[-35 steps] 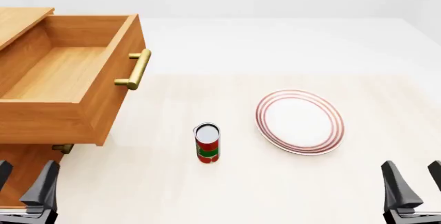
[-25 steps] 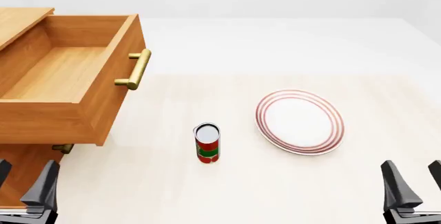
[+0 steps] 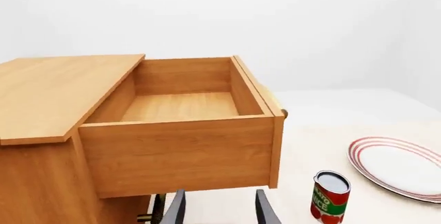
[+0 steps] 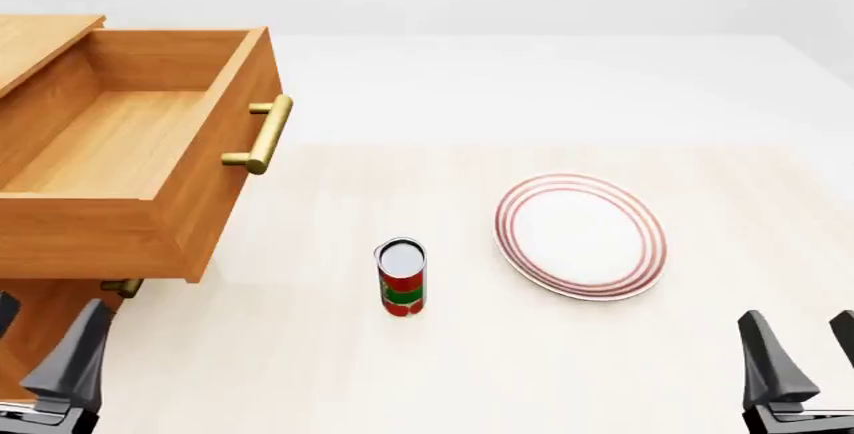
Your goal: Put the bowl in the top drawer of the cabinet.
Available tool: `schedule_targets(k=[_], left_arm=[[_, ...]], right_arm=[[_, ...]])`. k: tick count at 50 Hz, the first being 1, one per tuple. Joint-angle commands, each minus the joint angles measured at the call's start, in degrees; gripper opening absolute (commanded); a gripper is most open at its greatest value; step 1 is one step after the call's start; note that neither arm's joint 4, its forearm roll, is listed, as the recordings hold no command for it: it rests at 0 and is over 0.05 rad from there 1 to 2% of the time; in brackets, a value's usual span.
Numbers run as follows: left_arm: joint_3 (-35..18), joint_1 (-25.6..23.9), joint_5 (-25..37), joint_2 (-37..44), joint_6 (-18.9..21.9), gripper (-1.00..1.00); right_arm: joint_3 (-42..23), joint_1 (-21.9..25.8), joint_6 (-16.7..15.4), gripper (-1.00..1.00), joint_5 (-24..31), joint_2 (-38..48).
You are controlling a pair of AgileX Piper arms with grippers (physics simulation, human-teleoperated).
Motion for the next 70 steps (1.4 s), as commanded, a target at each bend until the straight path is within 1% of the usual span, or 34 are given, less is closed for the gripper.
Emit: schedule_targets(k=[1, 4, 6, 8, 10, 11, 14, 23, 27, 28, 33, 37, 43, 47, 53, 70], left_arm=[[-8.4, -4.4, 8.1, 0.0, -3.4, 1.00], [-11.3, -5.4, 11.4, 0.0, -3.8, 1.00], [-12.4, -5.7, 12.4, 0.0, -4.4, 1.00], [-14.5, -7.4, 14.4, 0.0, -4.6, 1.00], [-14.6, -7.4, 14.4, 0.0, -4.6, 1.00], [-16.9, -9.1, 16.6, 0.0, -5.0, 1.00], [-18.6, -9.9, 17.8, 0.0, -4.9, 1.00], [-21.8, -13.1, 22.1, 0.0, -5.1, 1.00], [-22.2, -15.1, 24.2, 0.1, -6.1, 1.00], [-22.3, -15.9, 24.7, 0.7, -7.0, 1.00], [-23.2, -18.9, 24.7, 3.5, -8.5, 1.00], [-23.7, -20.6, 24.6, 4.3, -8.2, 1.00], [-24.8, -24.9, 23.9, 6.1, -8.0, 1.00], [-25.5, -26.3, 23.5, 6.9, -8.0, 1.00], [-25.3, -29.0, 20.1, 10.2, -8.2, 1.00], [-25.3, -36.6, 13.4, 17.5, -9.2, 1.00]], right_arm=[[-0.1, 0.0, 0.0, 1.00, 0.2, -0.1], [-0.1, 0.0, 0.0, 1.00, 0.2, -0.1], [-0.1, 0.0, 0.0, 1.00, 0.2, -0.1], [-0.2, 0.0, 0.0, 1.00, 0.2, -0.1], [-0.1, 0.0, 0.0, 1.00, 0.2, -0.1], [-0.1, 0.0, 0.0, 1.00, 0.2, -0.1], [-0.1, 0.0, 0.0, 1.00, 0.2, 0.0], [-0.6, 0.0, 0.0, 1.00, 0.5, 0.0], [-0.6, 0.0, 0.0, 1.00, 0.5, 0.0], [-0.6, 0.0, 0.0, 1.00, 0.5, 0.0], [-0.6, 0.0, 0.0, 1.00, 0.5, 0.0], [-0.6, 0.0, 0.0, 1.00, 0.5, 0.0], [-0.6, 0.0, 0.0, 1.00, 0.5, 0.0], [-0.6, 0.0, 0.0, 1.00, 0.5, 0.0], [-0.6, 0.0, 0.0, 1.00, 0.5, 0.0], [-0.6, 0.0, 0.0, 1.00, 0.5, 0.0]])
